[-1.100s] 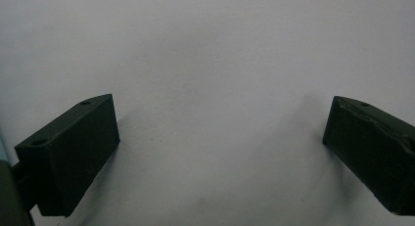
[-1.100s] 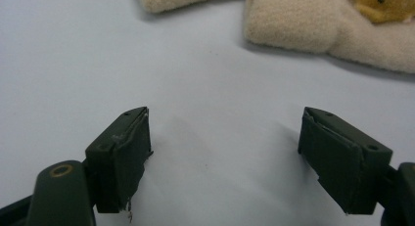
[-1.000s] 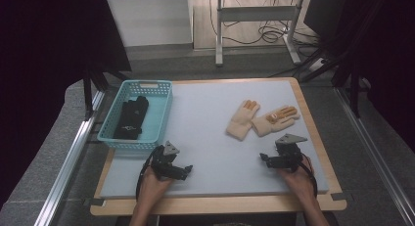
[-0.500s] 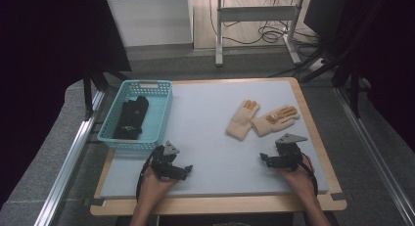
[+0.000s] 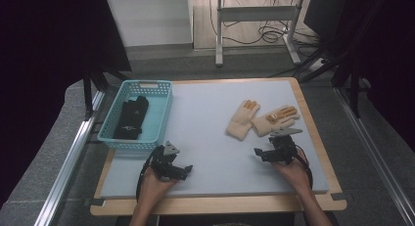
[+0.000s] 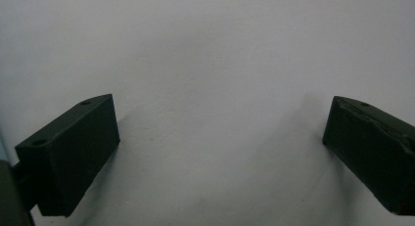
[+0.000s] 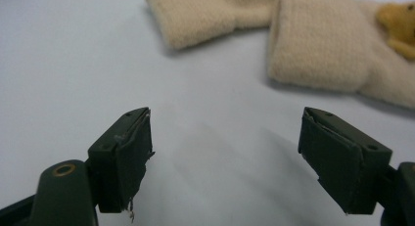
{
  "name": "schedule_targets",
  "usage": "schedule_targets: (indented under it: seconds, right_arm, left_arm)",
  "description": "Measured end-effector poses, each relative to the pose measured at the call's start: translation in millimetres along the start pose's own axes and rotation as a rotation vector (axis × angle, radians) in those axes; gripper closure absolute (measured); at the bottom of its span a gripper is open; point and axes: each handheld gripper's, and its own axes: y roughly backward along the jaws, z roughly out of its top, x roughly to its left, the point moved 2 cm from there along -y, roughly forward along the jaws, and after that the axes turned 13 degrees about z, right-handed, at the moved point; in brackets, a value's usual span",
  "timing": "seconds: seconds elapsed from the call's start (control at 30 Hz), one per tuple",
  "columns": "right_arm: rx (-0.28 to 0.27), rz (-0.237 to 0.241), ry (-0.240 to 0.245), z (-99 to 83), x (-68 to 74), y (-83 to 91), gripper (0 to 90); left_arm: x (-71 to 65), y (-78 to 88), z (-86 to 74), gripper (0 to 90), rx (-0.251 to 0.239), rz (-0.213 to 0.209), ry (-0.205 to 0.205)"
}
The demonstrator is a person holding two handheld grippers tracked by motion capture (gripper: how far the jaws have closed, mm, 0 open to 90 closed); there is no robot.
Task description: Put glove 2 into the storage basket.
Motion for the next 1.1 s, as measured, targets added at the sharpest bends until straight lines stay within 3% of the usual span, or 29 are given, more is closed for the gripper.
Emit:
schedule_targets:
  seconds: [0.2,0.4,0.6,0.73,0.9,1.03,1.1]
  right_arm:
    - [0.004,0.052,-0.011,26.4,-8.3,-10.1,27.2]
    - [0.017,0.051,-0.001,46.2,-13.4,-18.5,27.3]
    - [0.013,0.011,0.003,77.3,-22.6,-29.6,27.3]
    - [0.021,-0.004,0.011,86.4,-26.8,-38.2,27.7]
    - [0.034,-0.058,0.040,100.7,-40.7,-58.8,36.5]
    - [0.043,-0.066,0.037,103.9,-47.3,-72.6,35.6]
    - [0.042,-0.057,0.034,105.0,-50.2,-83.9,28.2]
  left_arm:
    - [0.0,0.0,0.0,0.5,0.000,0.000,0.000]
    - [-0.3,0.0,-0.1,0.5,-0.001,0.000,0.001]
    - [-0.2,0.1,-0.1,0.5,-0.001,0.001,0.000]
    - [-0.3,0.2,-0.1,0.6,0.000,0.001,-0.001]
    - [-0.2,0.1,-0.1,0.6,-0.001,0.001,0.000]
    - [-0.2,0.2,-0.1,0.6,-0.001,0.001,-0.001]
    - [-0.2,0.2,-0.1,0.6,-0.001,0.001,-0.001]
